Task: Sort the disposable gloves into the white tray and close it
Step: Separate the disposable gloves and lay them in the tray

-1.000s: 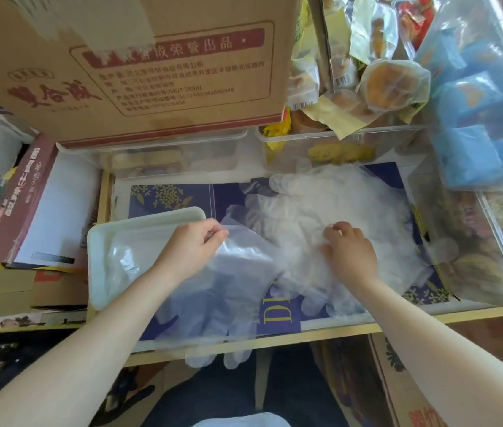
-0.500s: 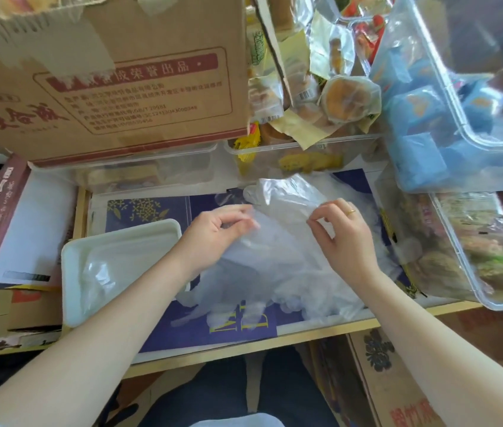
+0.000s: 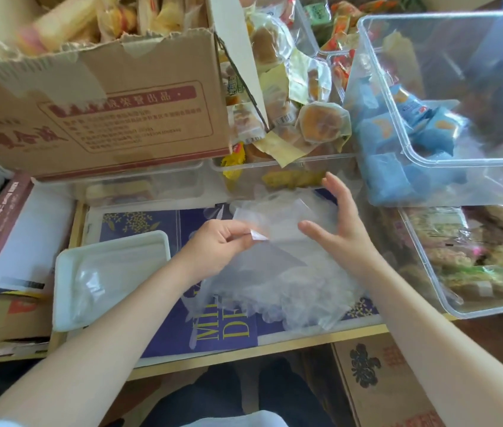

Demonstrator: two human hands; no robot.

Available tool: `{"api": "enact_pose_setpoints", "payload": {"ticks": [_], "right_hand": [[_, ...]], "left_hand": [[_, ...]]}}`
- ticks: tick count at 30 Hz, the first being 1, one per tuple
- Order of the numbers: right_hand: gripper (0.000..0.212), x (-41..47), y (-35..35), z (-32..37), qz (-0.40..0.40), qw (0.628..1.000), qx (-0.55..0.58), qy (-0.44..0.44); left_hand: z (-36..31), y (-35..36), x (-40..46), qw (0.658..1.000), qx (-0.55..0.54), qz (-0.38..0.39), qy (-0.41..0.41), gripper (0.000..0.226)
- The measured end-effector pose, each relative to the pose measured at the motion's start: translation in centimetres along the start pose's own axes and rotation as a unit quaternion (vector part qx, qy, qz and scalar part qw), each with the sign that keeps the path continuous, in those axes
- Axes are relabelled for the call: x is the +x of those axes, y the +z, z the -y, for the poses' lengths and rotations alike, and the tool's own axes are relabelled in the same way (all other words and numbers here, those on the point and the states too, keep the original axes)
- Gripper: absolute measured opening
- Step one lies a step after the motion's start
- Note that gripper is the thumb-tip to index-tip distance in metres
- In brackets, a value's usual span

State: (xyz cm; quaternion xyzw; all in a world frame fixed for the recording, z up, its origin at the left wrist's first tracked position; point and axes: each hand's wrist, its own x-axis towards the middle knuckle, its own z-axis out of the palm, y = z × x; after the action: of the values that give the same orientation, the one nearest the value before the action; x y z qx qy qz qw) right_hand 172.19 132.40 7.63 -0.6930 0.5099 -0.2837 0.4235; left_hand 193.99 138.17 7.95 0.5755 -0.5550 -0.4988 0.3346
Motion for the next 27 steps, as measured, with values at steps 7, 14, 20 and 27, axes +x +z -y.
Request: {"api": "enact_pose_setpoints", "payload": {"ticks": [7, 14, 20, 27], "right_hand": [[0.015, 1.9, -1.4, 2.2, 0.288, 0.953, 0.048, 0.078], [0.018, 2.7, -0.4, 2.2, 0.092, 0.990, 0.107, 0.016], [0.025, 3.6, -1.0, 3.2, -0.043, 0.997, 0.041, -0.050], [0.011, 2.1, -0.7, 6.7, 0.302, 0.945, -0.076, -0.100]], "left_hand": [[-0.5, -0.9, -0.4, 0.994, 0.092, -0.021, 0.063, 0.030], [0.5, -1.1, -0.6, 0.995, 0.055, -0.085, 0.002, 0.021], [2.4, -3.6, 0.3, 0.958, 0.072, -0.255, -0.111, 0.019], [0.5, -6.3, 2.1, 0.952, 0.047, -0.292, -0.074, 0.021]]}}
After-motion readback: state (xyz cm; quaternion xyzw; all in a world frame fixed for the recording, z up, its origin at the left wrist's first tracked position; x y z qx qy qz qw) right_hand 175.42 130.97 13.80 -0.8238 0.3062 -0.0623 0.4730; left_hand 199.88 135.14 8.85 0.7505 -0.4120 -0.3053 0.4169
